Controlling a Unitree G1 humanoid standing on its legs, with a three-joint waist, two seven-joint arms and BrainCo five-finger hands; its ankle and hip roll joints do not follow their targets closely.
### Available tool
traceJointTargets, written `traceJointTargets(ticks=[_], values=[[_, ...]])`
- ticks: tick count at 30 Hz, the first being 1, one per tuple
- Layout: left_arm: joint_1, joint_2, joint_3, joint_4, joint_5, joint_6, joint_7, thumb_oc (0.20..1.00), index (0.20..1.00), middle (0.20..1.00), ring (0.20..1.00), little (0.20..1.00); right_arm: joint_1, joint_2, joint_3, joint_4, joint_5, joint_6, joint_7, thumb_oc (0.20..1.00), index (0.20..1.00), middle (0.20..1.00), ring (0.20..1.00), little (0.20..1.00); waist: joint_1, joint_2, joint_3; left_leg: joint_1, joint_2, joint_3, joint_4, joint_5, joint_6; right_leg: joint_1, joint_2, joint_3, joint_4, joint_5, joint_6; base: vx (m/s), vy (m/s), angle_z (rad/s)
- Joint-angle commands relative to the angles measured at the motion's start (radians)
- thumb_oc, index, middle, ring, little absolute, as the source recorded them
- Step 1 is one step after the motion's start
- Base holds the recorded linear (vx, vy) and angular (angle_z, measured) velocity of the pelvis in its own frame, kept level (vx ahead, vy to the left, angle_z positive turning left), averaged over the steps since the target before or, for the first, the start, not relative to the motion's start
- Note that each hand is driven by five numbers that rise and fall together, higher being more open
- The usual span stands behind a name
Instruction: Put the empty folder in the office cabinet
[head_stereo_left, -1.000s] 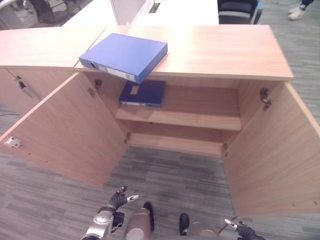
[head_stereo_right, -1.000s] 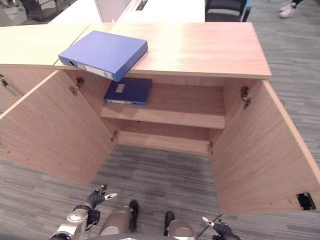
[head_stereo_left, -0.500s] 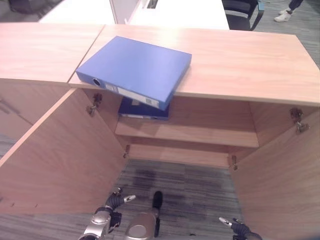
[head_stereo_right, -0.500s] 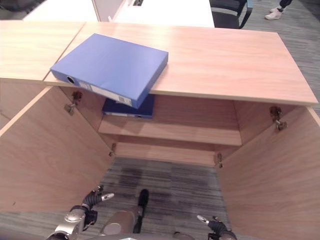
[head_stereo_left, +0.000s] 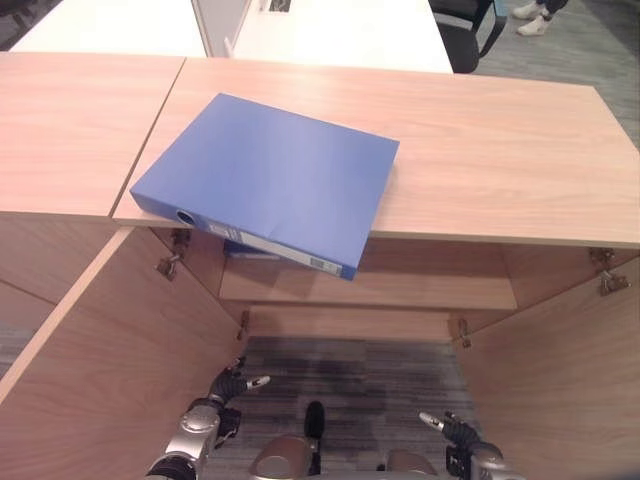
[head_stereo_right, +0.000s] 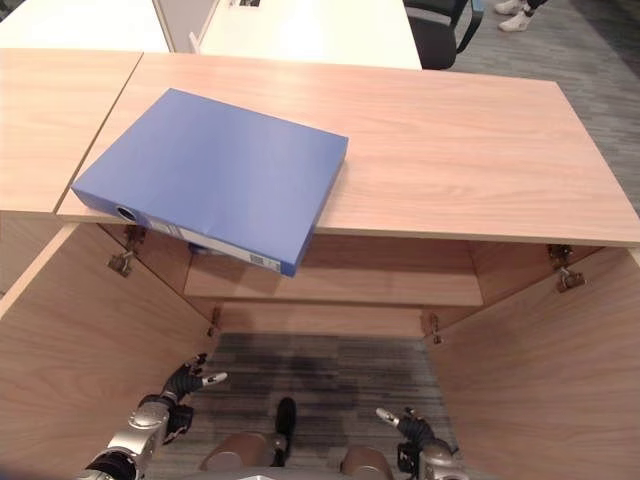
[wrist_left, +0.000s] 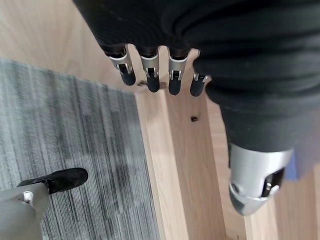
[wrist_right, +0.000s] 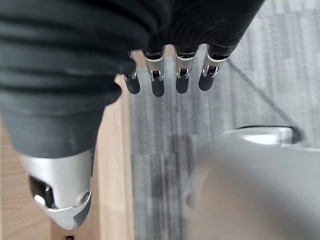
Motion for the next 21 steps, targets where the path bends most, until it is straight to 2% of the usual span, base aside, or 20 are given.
traceJointTargets(ticks=[1, 3, 7, 12, 21], values=[[-0.005, 0.028, 0.026, -0.027, -0.001, -0.034, 0.014, 1.0, 1.0, 1.0, 1.0, 1.0, 0.008, -0.033, 0.019, -0.047, -0.016, -0.012, -0.004, 1.0, 1.0, 1.0, 1.0, 1.0, -0.008, 0.015, 0.016, -0.061, 0.116, -0.029, 0.04, -0.019, -0.126, 0.086, 0.005, -0.053, -0.207, 0.095, -0.03, 0.16, -0.087, -0.32], [-0.011, 0.025, 0.017, -0.024, -0.006, -0.042, 0.02, 1.0, 1.0, 1.0, 1.0, 1.0, 0.008, -0.038, 0.018, -0.043, -0.012, -0.009, -0.003, 1.0, 1.0, 1.0, 1.0, 1.0, -0.03, 0.001, 0.015, -0.047, 0.097, -0.059, 0.04, -0.032, -0.131, 0.081, 0.006, 0.04, -0.337, 0.107, -0.024, 0.18, -0.112, -0.17], [0.002, 0.017, 0.024, -0.032, -0.001, -0.045, 0.019, 1.0, 1.0, 1.0, 1.0, 1.0, 0.019, -0.044, 0.017, -0.042, -0.014, -0.007, 0.001, 1.0, 1.0, 1.0, 1.0, 1.0, -0.022, -0.014, 0.005, -0.03, 0.094, -0.058, 0.037, -0.038, -0.142, 0.124, -0.006, 0.107, -0.401, 0.145, -0.017, 0.06, -0.132, 0.43], [0.023, 0.012, 0.029, -0.03, 0.0, -0.045, 0.016, 1.0, 1.0, 1.0, 1.0, 1.0, 0.032, -0.048, 0.015, -0.054, -0.02, -0.005, 0.008, 1.0, 1.0, 1.0, 1.0, 1.0, -0.016, -0.013, -0.015, -0.005, 0.113, -0.054, 0.011, -0.029, -0.159, 0.167, -0.004, 0.086, -0.452, 0.129, -0.022, 0.05, -0.143, -0.12], [0.034, -0.004, 0.04, -0.036, -0.016, -0.033, 0.017, 1.0, 1.0, 1.0, 1.0, 1.0, 0.049, -0.079, 0.009, -0.055, -0.022, -0.003, 0.01, 1.0, 1.0, 1.0, 1.0, 1.0, -0.012, 0.01, -0.028, 0.022, 0.18, -0.105, -0.017, 0.023, -0.216, 0.242, 0.067, 0.051, -0.487, 0.052, -0.068, 0.01, -0.176, 0.11]])
